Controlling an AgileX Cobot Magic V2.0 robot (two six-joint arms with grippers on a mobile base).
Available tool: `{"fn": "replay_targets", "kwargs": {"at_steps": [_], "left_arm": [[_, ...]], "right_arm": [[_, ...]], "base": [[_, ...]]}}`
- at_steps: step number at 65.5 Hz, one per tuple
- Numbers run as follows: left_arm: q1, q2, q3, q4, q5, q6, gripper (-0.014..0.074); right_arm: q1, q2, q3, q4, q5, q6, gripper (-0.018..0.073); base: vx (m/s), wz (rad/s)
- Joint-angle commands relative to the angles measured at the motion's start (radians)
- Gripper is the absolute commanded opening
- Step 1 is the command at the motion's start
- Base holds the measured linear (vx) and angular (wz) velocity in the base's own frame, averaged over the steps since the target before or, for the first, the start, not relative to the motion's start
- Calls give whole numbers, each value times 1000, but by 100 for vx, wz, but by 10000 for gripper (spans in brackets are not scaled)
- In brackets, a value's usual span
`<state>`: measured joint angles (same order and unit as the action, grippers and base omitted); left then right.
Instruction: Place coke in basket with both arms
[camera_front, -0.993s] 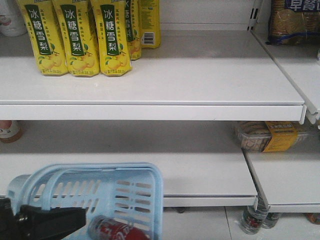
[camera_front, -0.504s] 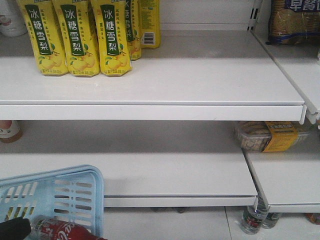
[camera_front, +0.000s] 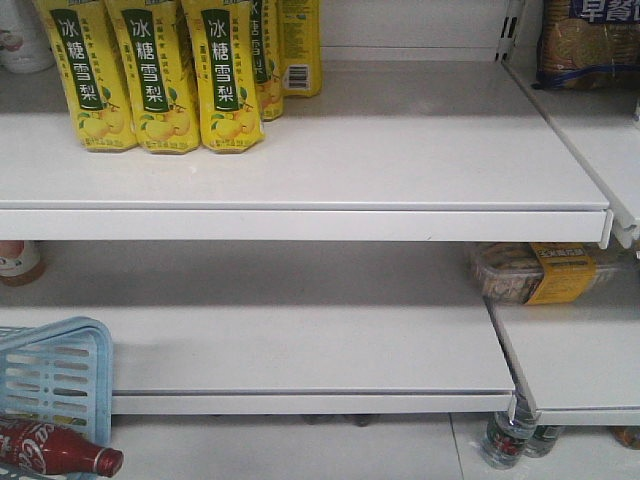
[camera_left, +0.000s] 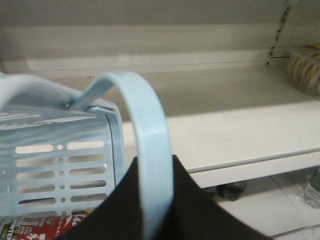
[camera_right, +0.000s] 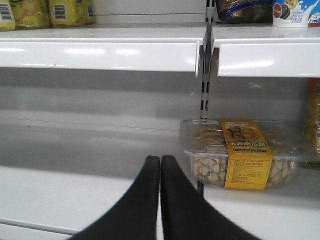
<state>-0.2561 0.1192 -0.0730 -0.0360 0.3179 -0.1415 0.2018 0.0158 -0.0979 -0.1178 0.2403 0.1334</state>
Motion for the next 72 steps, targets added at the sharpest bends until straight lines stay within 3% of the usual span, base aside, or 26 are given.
{"fn": "replay_targets", "kwargs": {"at_steps": [1,15,23,44,61,72], "left_arm": [[44,-12,-15,36,-212,10,-6],[144,-106,41,36,-225,10,-6],[168,-150,83,36,-244,9,-6],[170,-148,83,111,-269,11,-6],[170,-148,83,109,-296,24,-6],[170,-148,83,45,-318,115,-6]], "right_arm": [[-5,11,-28,-6,-78,-4,-10],[-5,11,-28,-6,-78,-4,-10],[-5,11,-28,-6,-78,-4,-10],[-5,11,-28,-6,-78,-4,-10],[-5,11,-28,-6,-78,-4,-10],[-5,11,-28,-6,-77,-4,-10]], "base": [[0,0],[0,0],[0,0],[0,0],[0,0],[0,0]]}}
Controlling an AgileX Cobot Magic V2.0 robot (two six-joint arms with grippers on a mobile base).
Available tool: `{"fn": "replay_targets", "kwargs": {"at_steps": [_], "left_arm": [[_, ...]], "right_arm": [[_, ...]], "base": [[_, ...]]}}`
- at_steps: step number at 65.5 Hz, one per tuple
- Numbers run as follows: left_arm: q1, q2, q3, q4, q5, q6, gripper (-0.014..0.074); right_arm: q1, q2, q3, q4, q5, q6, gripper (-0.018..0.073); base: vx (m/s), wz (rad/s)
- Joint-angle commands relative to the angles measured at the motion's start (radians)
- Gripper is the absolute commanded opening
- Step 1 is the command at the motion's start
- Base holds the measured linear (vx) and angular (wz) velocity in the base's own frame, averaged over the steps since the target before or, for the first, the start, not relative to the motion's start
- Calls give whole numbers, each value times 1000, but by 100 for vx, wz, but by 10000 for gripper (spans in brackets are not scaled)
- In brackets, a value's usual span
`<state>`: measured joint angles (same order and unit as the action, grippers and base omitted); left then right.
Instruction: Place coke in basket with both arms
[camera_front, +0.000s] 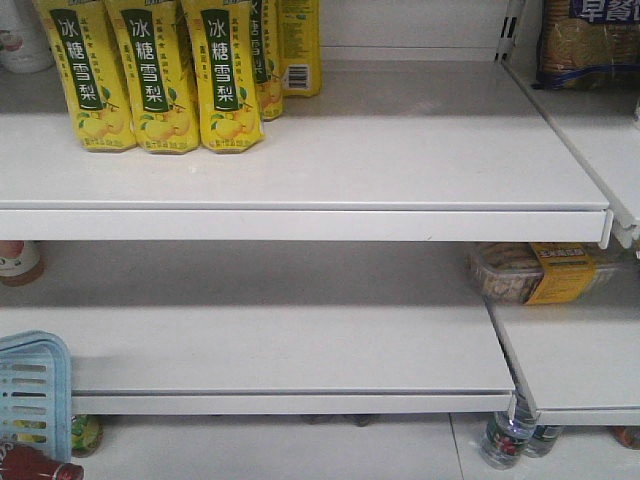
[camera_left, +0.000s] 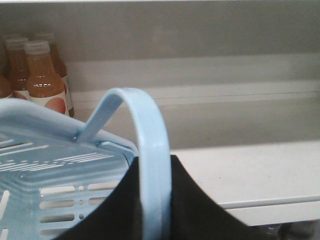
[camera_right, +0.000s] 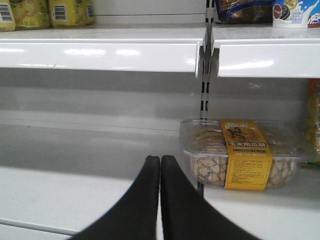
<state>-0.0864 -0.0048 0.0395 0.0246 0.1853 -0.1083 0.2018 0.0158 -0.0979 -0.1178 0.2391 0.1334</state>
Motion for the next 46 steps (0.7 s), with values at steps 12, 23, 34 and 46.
{"fn": "replay_targets", "kwargs": {"at_steps": [12,23,34,46], "left_arm": [[0,-24,-29,-82,-198,180,-6],[0,-24,-29,-78,-199,179,-6],[0,-24,-29,-63,-200,177,-6],[0,-24,-29,-49,-204,160,-6]], "right_arm": [[-5,11,-28,-6,-76,-5,-10],[-5,11,-28,-6,-76,-5,-10],[-5,11,-28,-6,-76,-5,-10],[-5,11,-28,-6,-76,-5,-10]], "base": [[0,0],[0,0],[0,0],[0,0]]}}
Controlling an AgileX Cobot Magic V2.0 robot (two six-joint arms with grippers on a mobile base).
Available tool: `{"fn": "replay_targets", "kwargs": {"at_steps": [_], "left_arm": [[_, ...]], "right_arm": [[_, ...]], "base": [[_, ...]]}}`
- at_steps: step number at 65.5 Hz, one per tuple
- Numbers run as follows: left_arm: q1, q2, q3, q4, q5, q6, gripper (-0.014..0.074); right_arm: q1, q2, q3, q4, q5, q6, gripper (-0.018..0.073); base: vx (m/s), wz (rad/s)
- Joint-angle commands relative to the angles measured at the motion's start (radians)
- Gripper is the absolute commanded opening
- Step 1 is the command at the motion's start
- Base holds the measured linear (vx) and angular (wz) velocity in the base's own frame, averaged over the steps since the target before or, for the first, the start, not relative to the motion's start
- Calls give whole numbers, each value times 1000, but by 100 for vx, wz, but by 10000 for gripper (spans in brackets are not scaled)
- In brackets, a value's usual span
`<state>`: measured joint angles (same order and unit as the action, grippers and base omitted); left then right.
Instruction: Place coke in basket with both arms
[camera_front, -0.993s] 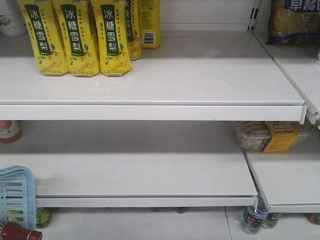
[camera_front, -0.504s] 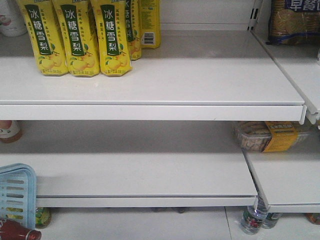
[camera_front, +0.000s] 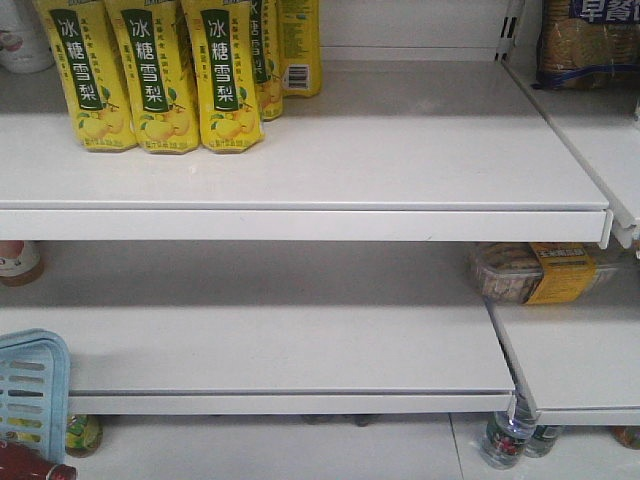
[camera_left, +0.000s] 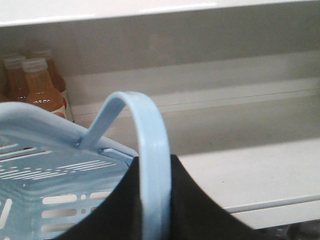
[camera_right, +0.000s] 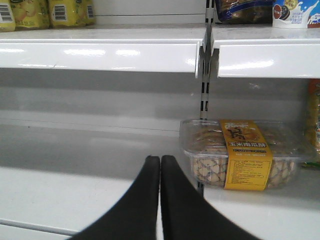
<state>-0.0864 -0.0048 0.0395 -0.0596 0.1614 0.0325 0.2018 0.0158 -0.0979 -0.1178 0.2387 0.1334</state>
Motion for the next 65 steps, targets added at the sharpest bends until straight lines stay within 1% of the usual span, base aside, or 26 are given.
{"fn": "replay_targets", "kwargs": {"at_steps": [1,65], "left_arm": [[0,-24,-29,36,-180,20,-6],[0,-22,-36,36,-168,20,-6]], "right_arm": [[-5,11,-28,-6,-76,-5,-10],[-5,11,-28,-6,-77,-5,-10]], "base": [[0,0],[0,0]]}}
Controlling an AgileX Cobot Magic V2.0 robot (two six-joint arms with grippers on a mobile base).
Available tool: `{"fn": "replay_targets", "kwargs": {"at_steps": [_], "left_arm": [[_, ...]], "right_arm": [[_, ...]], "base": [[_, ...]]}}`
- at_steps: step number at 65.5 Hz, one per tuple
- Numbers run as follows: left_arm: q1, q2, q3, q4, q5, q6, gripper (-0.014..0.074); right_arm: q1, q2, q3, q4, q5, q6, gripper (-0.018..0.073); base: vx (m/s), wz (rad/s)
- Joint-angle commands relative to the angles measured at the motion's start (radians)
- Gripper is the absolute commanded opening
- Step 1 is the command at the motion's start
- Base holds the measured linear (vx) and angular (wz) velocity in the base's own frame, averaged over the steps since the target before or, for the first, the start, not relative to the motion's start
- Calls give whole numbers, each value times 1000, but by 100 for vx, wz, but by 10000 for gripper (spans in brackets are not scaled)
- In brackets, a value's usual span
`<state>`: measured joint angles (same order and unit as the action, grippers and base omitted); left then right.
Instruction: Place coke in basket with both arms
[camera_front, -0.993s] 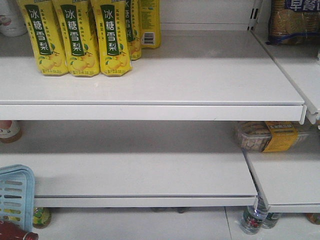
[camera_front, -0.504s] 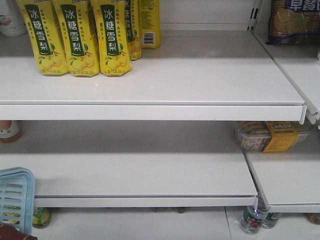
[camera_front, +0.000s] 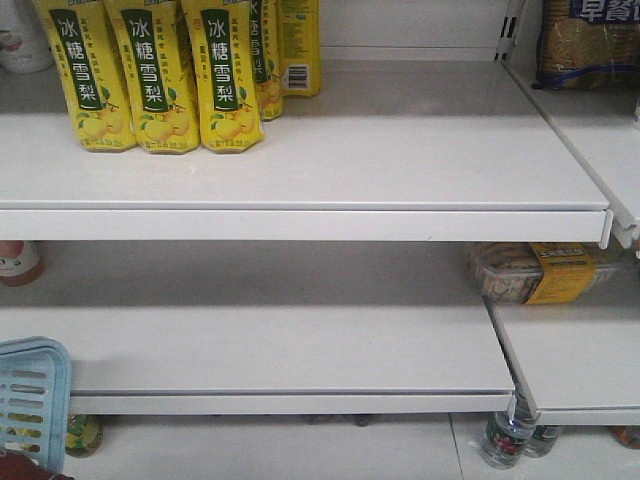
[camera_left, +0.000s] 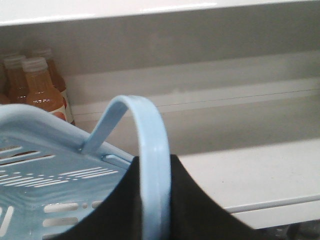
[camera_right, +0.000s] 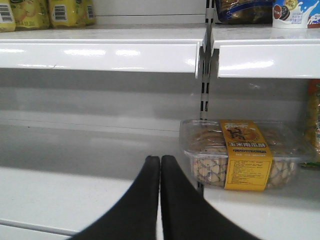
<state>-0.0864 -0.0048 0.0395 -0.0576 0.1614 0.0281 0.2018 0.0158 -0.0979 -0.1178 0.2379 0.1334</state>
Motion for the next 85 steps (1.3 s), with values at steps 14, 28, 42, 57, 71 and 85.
{"fn": "replay_targets", "kwargs": {"at_steps": [14,28,42,57,71,85], "left_arm": [[0,-22,-36,34,-168,24,-6],[0,-22,-36,34,-168,24,-6],[0,-22,-36,34,-168,24,-6],[0,-22,-36,34,-168,24,-6],[0,-22,-36,34,-168,24,-6],[0,-22,-36,34,-168,24,-6]], "right_arm": [[-114,11,22,-29,-105,-70,-10],[-235,9,134,-29,-238,-68,-10],[-235,-39,134,-29,-194,-70,-10],[-235,-39,135,-25,-194,-79,-10],[-235,-39,135,81,-194,-199,-10],[-235,-39,135,86,-194,-190,-10]], "base": [[0,0],[0,0],[0,0],[0,0],[0,0],[0,0]]}}
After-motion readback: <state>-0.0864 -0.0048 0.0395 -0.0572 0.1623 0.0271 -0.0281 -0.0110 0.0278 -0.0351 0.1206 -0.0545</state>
